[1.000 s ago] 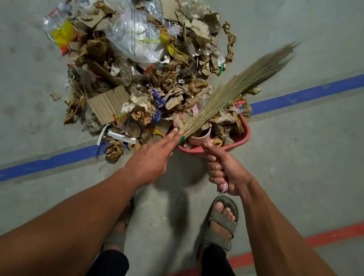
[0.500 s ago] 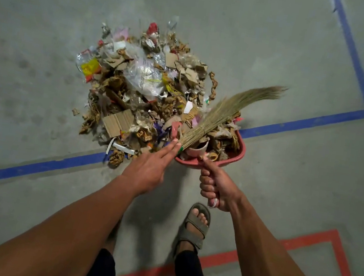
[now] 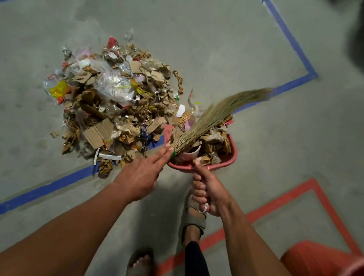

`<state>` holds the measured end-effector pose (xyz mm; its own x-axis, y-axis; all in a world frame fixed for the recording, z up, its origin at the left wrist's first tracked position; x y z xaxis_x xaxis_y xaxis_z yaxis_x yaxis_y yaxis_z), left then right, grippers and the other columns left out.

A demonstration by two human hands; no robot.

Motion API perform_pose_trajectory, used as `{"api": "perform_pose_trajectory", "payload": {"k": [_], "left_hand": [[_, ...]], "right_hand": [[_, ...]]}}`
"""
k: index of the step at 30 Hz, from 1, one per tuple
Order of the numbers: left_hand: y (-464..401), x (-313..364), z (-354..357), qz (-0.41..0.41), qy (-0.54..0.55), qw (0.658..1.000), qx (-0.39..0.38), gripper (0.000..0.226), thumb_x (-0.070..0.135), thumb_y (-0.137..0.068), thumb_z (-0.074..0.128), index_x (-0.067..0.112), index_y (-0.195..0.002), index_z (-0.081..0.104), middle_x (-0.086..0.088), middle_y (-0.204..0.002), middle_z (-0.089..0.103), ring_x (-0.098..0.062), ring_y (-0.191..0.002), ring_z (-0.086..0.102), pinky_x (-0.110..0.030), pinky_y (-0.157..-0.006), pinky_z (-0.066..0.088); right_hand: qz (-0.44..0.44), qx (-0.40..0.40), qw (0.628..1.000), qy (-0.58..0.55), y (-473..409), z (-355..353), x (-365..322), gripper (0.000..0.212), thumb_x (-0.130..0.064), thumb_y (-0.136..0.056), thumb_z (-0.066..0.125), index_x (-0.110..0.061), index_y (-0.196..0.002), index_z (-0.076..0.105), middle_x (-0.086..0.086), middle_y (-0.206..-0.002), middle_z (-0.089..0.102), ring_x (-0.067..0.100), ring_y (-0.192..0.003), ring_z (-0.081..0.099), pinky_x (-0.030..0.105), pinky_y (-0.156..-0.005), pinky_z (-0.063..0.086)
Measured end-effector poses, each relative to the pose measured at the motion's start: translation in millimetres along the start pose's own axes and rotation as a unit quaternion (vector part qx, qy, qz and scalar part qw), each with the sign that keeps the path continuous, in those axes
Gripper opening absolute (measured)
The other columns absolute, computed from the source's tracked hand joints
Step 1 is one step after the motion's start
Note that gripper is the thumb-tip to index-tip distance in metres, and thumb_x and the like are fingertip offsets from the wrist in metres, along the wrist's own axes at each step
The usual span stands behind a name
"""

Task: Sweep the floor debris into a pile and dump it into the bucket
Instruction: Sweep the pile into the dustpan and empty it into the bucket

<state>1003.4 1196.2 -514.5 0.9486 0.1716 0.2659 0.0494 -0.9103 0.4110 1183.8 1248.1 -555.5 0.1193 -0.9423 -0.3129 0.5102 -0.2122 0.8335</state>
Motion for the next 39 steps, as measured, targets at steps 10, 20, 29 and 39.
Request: {"api": "perform_pose_trajectory", "payload": {"k": [10, 20, 29, 39], "left_hand": [[40, 101, 26, 0.130, -0.066, 0.988, -0.052, 0.082, 0.022, -0.105, 0.042, 0.041, -0.162, -0.014, 0.021, -0.170, -0.013, -0.029, -0.086, 0.065, -0.042, -0.070, 0.057], [52, 296, 51, 0.294, -0.117, 0.946, -0.072, 0.078, 0.020, -0.106, 0.041, 0.040, -0.164, -0.007, 0.016, -0.172, -0.002, -0.032, -0.081, 0.065, -0.043, -0.064, 0.057], [96, 495, 68, 0.390, -0.146, 0.905, -0.085, 0.087, 0.010, -0.099, 0.046, 0.037, -0.164, -0.006, 0.016, -0.172, -0.008, -0.035, -0.083, 0.066, -0.040, -0.060, 0.052], [132, 625, 125, 0.433, -0.153, 0.879, -0.125, 0.092, 0.008, -0.101, 0.045, 0.040, -0.161, -0.017, 0.013, -0.172, -0.009, -0.028, -0.074, 0.065, -0.042, -0.056, 0.059]], "right_hand": [[-0.088, 0.027, 0.984, -0.155, 83, -64, 90, 0.046, -0.051, -0.093, 0.065, -0.021, -0.067, 0.043, -0.007, -0.046, 0.025, 0.004, -0.030, 0.020, 0.013, -0.031, 0.016], [-0.177, 0.104, 0.942, -0.265, 223, -190, 144, 0.049, -0.049, -0.100, 0.061, -0.020, -0.067, 0.041, -0.006, -0.045, 0.024, 0.006, -0.030, 0.019, 0.017, -0.030, 0.018], [-0.240, 0.143, 0.896, -0.345, 370, -300, 191, 0.048, -0.047, -0.101, 0.057, -0.019, -0.065, 0.043, -0.007, -0.043, 0.024, 0.004, -0.028, 0.019, 0.016, -0.030, 0.016], [-0.223, 0.149, 0.872, -0.408, 454, -396, 246, 0.049, -0.052, -0.097, 0.057, -0.018, -0.064, 0.045, -0.007, -0.042, 0.029, 0.005, -0.027, 0.026, 0.016, -0.029, 0.024]]}}
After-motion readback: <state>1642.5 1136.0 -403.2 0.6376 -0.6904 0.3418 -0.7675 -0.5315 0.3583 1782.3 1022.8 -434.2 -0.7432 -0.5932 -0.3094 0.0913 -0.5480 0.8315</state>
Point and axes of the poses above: each hand's wrist, its own y-axis away from the middle knuckle, its own z-axis out of the palm, x = y × z, the point moved 7 cm from there along -y, towards the middle knuckle
